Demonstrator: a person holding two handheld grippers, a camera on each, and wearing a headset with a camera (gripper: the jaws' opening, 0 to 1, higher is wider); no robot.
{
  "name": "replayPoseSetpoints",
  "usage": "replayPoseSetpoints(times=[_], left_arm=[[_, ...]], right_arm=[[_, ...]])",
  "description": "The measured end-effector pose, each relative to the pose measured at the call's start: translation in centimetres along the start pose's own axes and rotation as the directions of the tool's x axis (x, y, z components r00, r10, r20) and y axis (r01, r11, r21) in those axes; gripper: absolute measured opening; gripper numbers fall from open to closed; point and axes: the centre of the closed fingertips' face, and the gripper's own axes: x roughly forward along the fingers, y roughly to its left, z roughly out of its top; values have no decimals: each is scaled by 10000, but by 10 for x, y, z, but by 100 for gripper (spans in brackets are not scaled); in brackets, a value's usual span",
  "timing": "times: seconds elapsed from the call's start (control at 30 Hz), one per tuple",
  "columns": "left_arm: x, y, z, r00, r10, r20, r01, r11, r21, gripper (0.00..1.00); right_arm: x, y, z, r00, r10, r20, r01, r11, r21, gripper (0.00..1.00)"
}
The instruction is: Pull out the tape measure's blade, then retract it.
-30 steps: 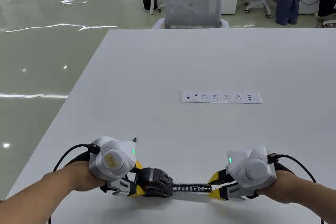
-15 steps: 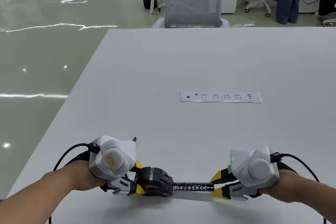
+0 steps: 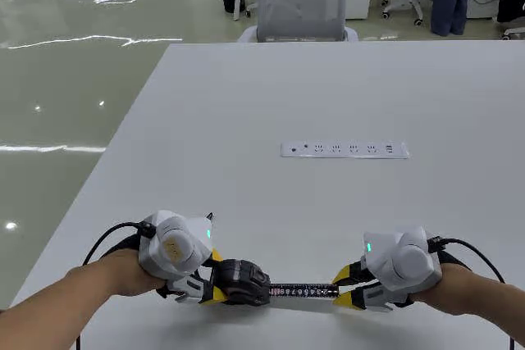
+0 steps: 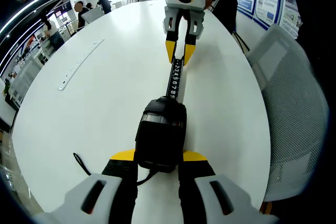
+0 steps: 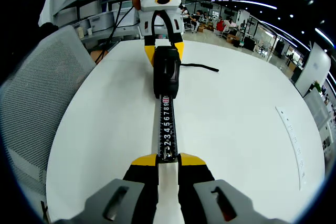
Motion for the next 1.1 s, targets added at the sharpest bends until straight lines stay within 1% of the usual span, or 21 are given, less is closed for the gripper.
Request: replayPoseSetpoints(times=[1.1], left_arm=[[0, 0, 1, 10000, -12, -21, 12, 10000, 39, 25]], right_arm=[[-10, -1, -12, 9999, -1, -115, 2, 10000, 31, 12]])
